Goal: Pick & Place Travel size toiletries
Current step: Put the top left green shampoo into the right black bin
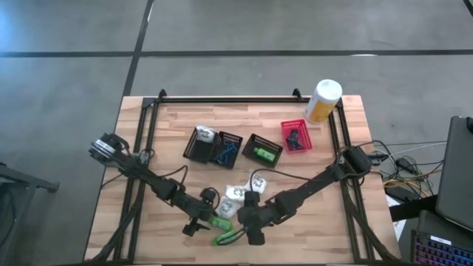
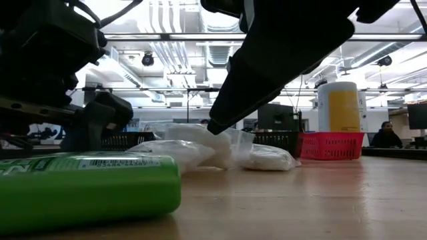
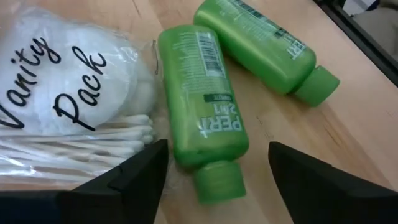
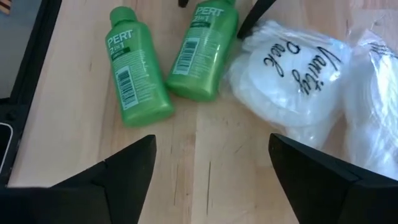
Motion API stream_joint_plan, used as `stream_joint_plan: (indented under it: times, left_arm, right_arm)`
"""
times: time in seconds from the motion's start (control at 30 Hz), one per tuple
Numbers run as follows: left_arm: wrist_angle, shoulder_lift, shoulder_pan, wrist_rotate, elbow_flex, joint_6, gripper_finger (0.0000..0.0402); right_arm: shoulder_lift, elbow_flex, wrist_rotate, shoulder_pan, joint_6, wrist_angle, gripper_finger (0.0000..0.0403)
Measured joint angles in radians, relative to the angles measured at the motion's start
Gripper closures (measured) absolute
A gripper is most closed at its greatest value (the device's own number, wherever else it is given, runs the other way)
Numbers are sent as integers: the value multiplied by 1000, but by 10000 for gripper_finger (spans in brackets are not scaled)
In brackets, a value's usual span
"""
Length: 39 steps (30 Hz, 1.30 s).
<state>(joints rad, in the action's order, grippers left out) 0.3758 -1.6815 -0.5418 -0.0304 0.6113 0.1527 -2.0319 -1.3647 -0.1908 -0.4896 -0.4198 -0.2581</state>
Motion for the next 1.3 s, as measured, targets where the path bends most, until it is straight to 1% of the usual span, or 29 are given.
stream_joint_plan:
  times: [0.37, 0.87, 1.07, 1.3]
  left_arm:
    - [35, -6, 3, -1, 4, -51, 136]
    - [37, -6, 9, 32, 10, -53, 165]
    - [36, -6, 15, 94, 10, -52, 182]
    - [36, -6, 16, 99, 10, -52, 210]
  right_arm:
    - [0, 0, -21, 0, 0, 0, 129]
    - [0, 0, -21, 0, 0, 0, 155]
    - [0, 0, -21, 0, 0, 0, 168]
    - [0, 0, -21, 0, 0, 0, 174]
